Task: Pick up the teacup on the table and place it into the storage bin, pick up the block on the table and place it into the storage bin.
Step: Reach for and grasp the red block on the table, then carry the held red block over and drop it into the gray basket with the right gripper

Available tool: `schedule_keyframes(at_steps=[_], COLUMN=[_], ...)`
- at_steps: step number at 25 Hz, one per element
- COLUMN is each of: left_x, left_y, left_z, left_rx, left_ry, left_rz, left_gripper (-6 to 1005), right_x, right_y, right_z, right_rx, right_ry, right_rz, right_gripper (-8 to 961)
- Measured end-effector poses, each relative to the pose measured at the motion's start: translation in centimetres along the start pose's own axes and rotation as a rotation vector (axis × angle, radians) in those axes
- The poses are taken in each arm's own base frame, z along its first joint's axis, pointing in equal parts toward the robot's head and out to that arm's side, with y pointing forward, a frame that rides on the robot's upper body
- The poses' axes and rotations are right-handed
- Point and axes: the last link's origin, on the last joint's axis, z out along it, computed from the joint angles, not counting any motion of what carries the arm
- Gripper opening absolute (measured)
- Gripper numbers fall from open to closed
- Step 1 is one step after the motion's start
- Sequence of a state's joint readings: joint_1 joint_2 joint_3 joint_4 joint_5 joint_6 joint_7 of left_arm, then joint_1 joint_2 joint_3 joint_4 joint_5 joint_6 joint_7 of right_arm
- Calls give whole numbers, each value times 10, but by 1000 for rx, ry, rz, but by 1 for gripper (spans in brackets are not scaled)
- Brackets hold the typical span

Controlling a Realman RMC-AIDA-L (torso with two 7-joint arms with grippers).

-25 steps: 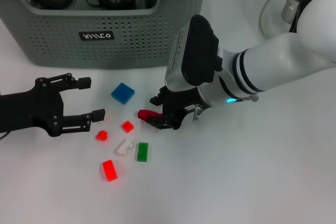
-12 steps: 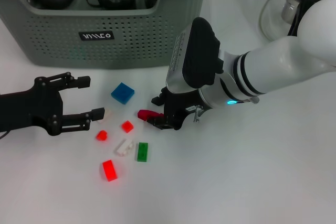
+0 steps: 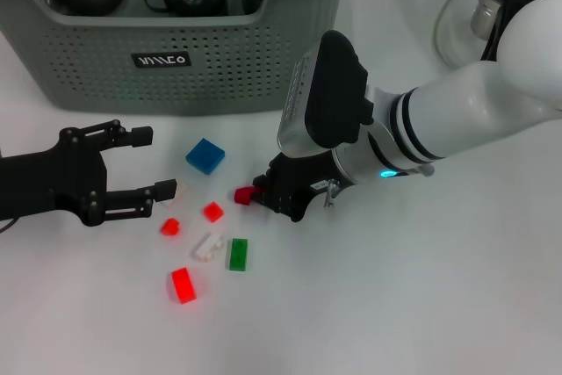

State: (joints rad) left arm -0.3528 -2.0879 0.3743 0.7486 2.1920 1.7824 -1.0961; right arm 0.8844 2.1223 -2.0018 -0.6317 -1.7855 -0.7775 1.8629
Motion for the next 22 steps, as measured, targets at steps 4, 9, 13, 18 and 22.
schedule_keyframes(at_steps=[4, 9, 13, 18, 22], left_x=[0, 0, 0, 1, 1], left_y=[0, 1, 0, -4, -7], left_z=[0, -2, -7, -12, -14], left_rx=[-3, -5, 15, 47, 63], left_ry=[1, 3, 9, 21, 18], left_rz=[0, 0, -3, 3, 5], left_gripper=[831, 831, 831, 832, 832], right_x=[-1, -7, -15, -30, -50], right_y=[3, 7, 5, -5, -10], right_z=[0, -6, -17, -43, -70], right_rx=[-24, -43, -64, -114, -152], right_ry=[4, -33, -71, -116, -169], right_rz=[-1, -2, 9, 28, 50], right_gripper=[193, 119, 113, 113, 113])
